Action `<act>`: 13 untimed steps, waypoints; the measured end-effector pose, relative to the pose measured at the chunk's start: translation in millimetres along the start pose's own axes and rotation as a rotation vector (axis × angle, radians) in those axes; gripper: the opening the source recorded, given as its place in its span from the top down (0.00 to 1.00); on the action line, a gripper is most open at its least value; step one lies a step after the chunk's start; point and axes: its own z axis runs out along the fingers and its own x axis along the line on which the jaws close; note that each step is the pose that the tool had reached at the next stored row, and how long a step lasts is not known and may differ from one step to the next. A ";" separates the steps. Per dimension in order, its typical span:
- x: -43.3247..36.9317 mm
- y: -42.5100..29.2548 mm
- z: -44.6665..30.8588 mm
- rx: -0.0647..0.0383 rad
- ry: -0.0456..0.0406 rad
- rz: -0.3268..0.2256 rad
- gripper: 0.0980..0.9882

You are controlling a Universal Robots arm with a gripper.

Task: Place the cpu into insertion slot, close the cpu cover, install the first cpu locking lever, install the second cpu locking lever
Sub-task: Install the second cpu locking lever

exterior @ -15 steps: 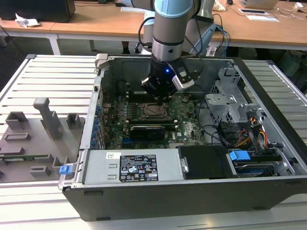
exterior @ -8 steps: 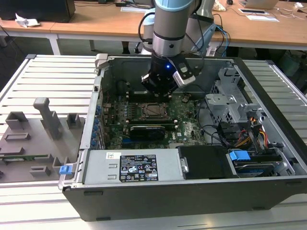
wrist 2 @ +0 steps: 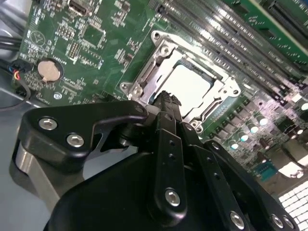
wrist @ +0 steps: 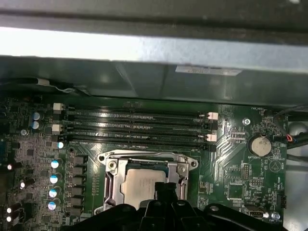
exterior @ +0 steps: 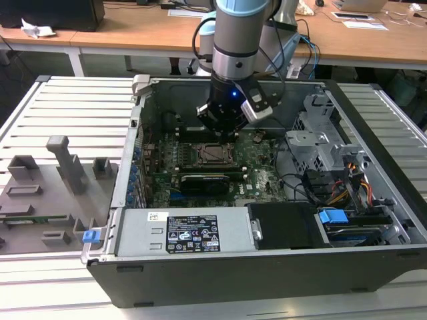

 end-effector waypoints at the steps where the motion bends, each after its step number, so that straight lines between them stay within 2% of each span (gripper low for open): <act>1: 0.1 -1.5 0.0 0.000 0.0000 0.000 0.99; 13: 1.0 -20.2 0.4 0.000 0.0000 0.000 0.99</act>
